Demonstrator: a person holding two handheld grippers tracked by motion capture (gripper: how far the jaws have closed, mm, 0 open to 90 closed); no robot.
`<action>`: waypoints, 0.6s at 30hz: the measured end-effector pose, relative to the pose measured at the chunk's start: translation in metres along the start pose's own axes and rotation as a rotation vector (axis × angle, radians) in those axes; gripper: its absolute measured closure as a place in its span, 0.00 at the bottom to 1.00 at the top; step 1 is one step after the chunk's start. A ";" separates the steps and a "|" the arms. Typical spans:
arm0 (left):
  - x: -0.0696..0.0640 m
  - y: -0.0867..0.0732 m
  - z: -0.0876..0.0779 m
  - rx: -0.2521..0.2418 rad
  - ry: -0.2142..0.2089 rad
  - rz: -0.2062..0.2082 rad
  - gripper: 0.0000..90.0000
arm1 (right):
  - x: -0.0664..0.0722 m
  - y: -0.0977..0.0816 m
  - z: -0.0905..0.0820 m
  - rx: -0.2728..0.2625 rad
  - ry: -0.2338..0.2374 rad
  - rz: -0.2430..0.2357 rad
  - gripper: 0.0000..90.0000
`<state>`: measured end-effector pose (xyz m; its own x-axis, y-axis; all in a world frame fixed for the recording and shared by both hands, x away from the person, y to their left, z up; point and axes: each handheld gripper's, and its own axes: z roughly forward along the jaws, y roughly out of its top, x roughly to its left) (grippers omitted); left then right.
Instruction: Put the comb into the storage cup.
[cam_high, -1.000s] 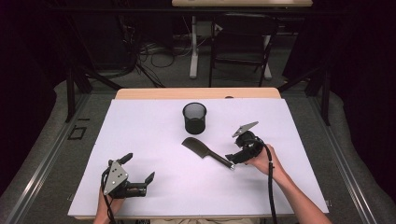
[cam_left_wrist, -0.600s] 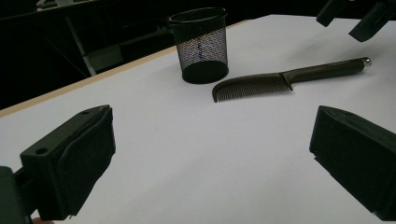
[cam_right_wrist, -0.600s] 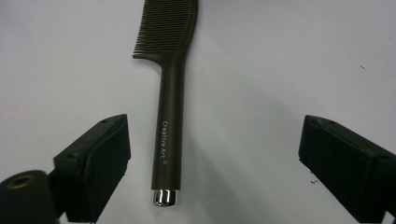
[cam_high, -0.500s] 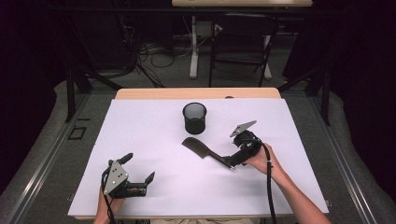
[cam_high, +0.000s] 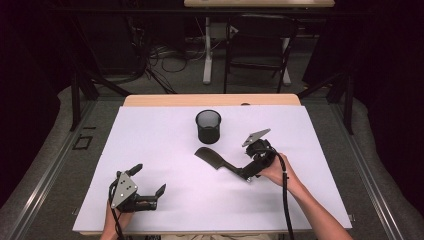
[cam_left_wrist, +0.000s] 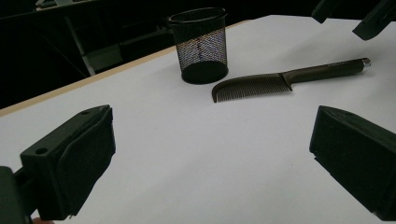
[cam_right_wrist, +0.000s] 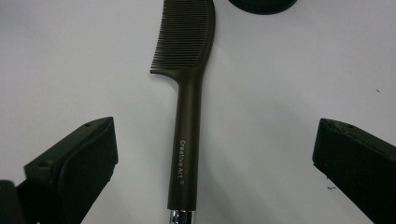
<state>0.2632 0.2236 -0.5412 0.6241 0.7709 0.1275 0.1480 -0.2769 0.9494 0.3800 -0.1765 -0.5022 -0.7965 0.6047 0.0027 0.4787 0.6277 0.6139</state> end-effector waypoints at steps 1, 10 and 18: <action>0.000 0.000 0.000 0.001 -0.001 0.000 0.00 | 0.001 0.001 0.000 -0.002 0.001 -0.001 0.00; 0.000 0.000 0.000 0.001 -0.002 -0.002 0.00 | 0.006 0.009 0.004 0.001 0.013 -0.017 0.00; 0.000 0.000 0.000 0.002 -0.002 0.003 0.00 | 0.013 0.016 0.010 0.008 0.012 -0.044 0.00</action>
<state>0.2634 0.2238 -0.5411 0.6261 0.7689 0.1297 0.1478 -0.2803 0.9485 0.3807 -0.1538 -0.5005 -0.8209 0.5709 -0.0147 0.4464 0.6575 0.6069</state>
